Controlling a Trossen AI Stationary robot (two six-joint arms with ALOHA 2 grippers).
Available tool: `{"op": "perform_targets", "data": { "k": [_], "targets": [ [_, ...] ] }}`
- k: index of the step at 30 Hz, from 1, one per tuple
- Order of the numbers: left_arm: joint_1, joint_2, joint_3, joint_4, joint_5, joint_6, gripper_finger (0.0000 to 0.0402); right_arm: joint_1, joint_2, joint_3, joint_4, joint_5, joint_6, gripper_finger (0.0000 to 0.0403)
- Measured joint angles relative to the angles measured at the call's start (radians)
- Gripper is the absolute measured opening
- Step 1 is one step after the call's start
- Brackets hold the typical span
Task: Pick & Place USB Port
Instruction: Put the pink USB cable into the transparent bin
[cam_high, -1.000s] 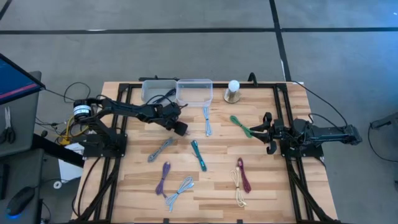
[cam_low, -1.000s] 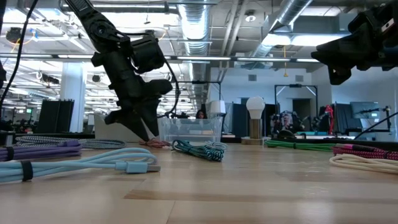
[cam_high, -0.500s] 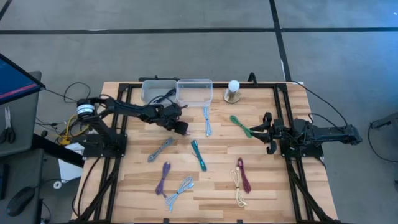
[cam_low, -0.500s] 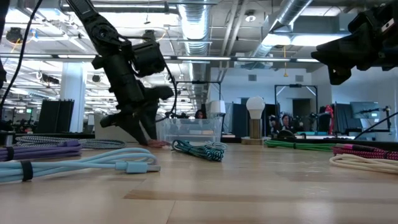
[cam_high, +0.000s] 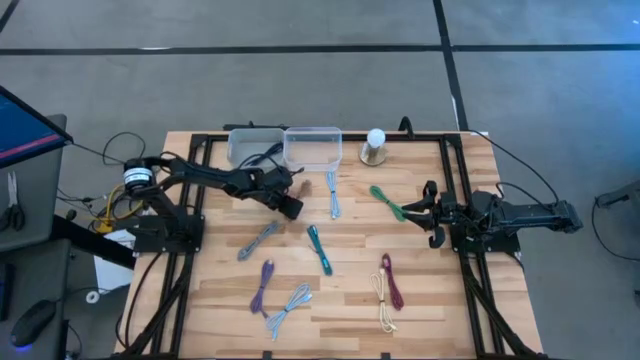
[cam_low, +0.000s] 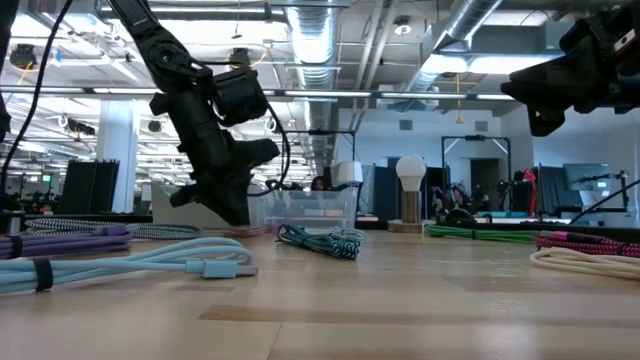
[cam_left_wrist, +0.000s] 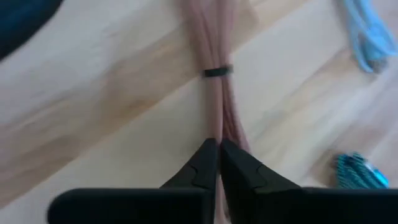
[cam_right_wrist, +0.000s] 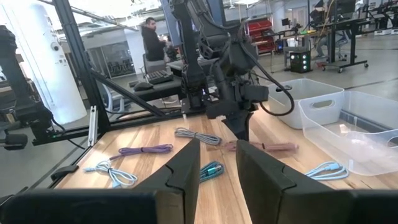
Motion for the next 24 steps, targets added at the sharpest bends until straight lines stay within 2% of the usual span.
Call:
{"op": "perform_targets", "data": {
  "k": [14,21,24],
  "targets": [
    [-0.054,-0.086,0.001,0.024,0.014,0.037,0.0008,0.000,0.000,0.000,0.000,-0.001,0.000,0.0098],
    [-0.098,-0.250,0.002,0.030,0.009,0.223,0.0007,0.000,0.000,0.000,0.000,-0.001,0.000,0.0098],
    [-0.098,-0.334,0.002,0.032,-0.033,0.316,0.0007,0.000,0.000,0.000,0.000,0.000,0.000,0.0098]
  ]
}}
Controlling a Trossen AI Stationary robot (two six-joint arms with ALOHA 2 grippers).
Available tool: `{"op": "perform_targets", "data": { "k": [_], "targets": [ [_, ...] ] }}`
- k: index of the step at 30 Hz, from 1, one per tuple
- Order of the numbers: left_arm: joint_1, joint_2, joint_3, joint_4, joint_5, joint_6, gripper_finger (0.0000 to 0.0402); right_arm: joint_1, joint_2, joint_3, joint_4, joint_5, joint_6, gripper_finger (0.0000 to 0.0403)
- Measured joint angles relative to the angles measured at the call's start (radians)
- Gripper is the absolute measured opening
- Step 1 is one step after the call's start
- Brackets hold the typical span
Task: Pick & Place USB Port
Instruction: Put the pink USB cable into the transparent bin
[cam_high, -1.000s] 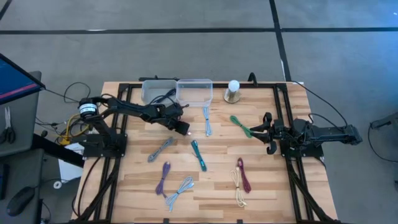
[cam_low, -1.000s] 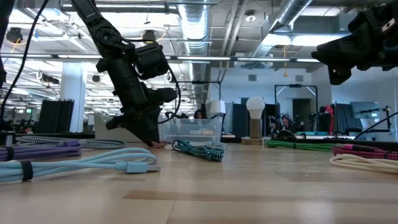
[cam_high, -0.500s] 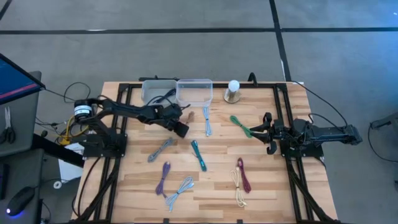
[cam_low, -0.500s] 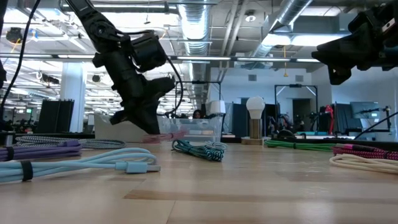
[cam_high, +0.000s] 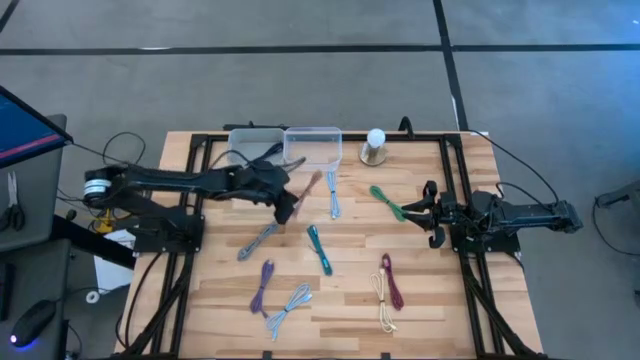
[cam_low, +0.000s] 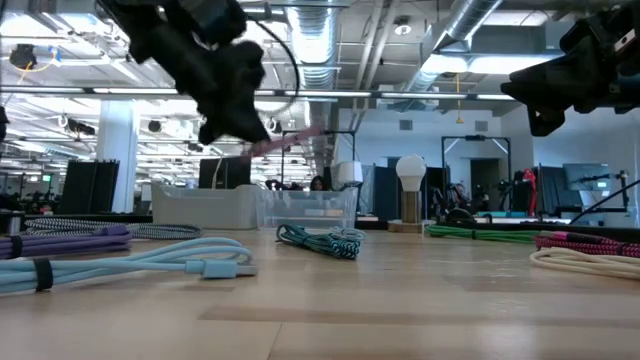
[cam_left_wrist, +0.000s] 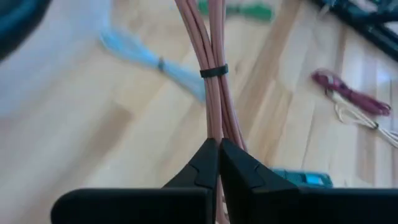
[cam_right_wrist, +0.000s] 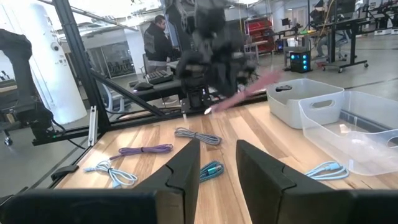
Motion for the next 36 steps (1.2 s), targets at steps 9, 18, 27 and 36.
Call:
{"op": "perform_targets", "data": {
  "k": [9,18,27,36],
  "targets": [
    [0.062,-0.146,0.049,0.014,-0.188,0.300,0.0007,0.000,0.000,0.000,0.003,0.008,0.000,0.0098],
    [0.236,-0.085,0.165,0.009,-0.258,0.631,0.0007,0.000,0.000,0.000,0.004,0.011,0.001,0.0098],
    [0.368,0.100,0.165,0.048,-0.167,0.727,0.0007,0.000,0.000,0.000,0.004,0.020,0.001,0.0098],
    [0.391,0.297,0.164,0.220,-0.135,0.727,0.0007,0.000,0.000,0.000,0.006,0.038,0.001,0.0098]
  ]
}}
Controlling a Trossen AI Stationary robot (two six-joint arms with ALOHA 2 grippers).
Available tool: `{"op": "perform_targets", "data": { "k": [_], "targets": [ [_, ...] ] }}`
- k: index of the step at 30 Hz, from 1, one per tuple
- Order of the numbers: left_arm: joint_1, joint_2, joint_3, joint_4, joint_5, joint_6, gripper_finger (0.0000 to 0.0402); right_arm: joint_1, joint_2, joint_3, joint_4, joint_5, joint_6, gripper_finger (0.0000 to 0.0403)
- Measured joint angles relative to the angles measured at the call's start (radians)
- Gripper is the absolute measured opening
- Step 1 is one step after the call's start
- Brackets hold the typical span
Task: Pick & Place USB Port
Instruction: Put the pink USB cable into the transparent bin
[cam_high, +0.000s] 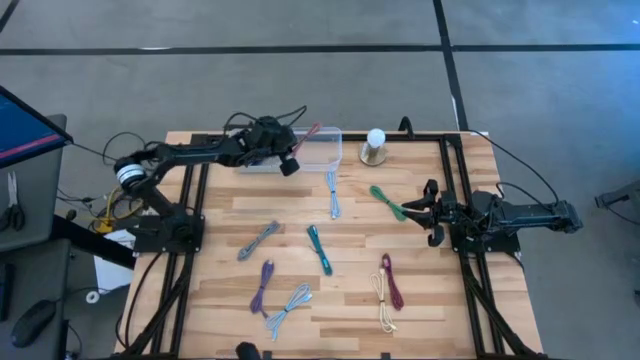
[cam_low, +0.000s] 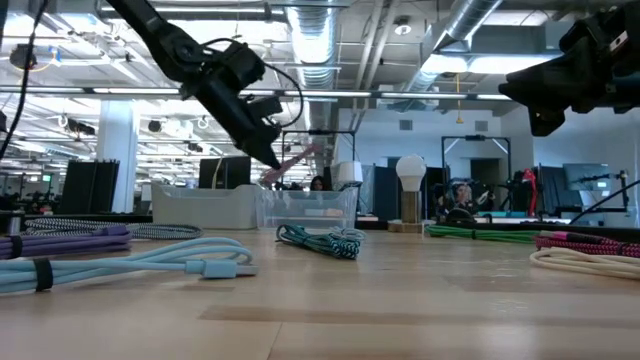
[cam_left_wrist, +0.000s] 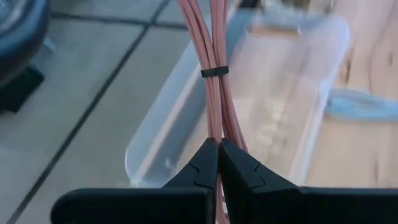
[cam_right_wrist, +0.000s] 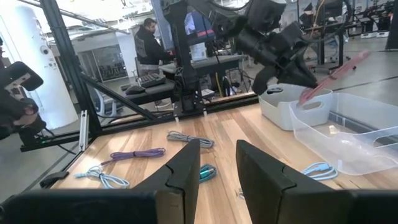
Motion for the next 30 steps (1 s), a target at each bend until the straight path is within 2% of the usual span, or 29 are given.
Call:
{"op": "perform_targets", "data": {
  "k": [3,23,30],
  "targets": [
    [-0.001,0.023,0.000,0.085,0.021,0.000,0.0007,0.000,0.000,0.000,0.000,0.000,0.000,0.0098],
    [0.010,0.122,0.000,0.095,0.044,-0.050,0.0007,0.000,0.000,0.000,-0.001,0.000,0.000,0.0098],
    [0.010,0.119,0.000,0.098,0.056,-0.054,0.0007,0.000,0.000,0.000,-0.001,0.000,0.000,0.0098]
  ]
}}
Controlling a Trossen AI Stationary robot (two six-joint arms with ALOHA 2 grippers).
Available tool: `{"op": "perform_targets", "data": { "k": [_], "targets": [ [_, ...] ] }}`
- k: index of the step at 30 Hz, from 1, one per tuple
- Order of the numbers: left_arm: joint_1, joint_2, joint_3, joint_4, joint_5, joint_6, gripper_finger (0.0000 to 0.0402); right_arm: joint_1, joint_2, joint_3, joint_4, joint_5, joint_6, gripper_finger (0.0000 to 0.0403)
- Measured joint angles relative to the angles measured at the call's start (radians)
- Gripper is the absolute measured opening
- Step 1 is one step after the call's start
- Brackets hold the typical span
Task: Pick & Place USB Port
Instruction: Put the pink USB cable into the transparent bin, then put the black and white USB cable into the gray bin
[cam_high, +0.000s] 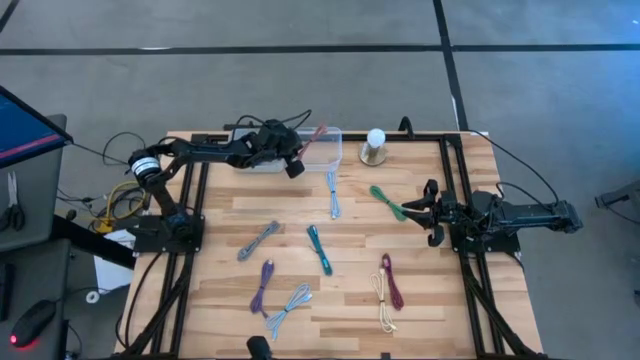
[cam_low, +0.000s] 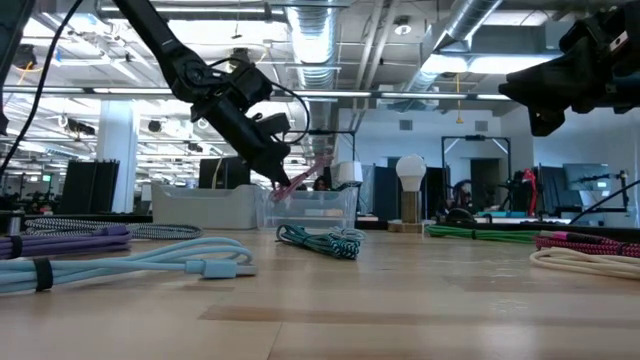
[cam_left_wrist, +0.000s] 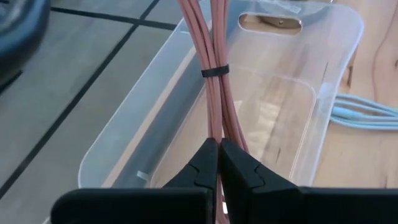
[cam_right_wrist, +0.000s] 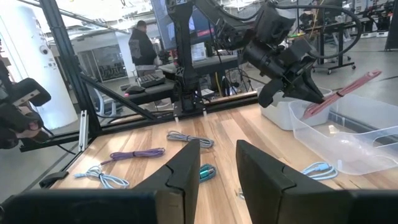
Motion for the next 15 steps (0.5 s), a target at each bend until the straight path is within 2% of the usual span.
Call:
{"op": "perform_targets", "data": {
  "k": [5,15],
  "targets": [
    [0.000,0.000,0.000,0.005,0.003,0.000,0.0014,0.000,0.000,0.000,0.000,0.000,0.000,0.0098],
    [0.000,-0.001,0.000,0.019,-0.014,0.000,0.0052,0.000,0.000,0.000,0.000,0.000,0.000,0.0098]
  ]
}}
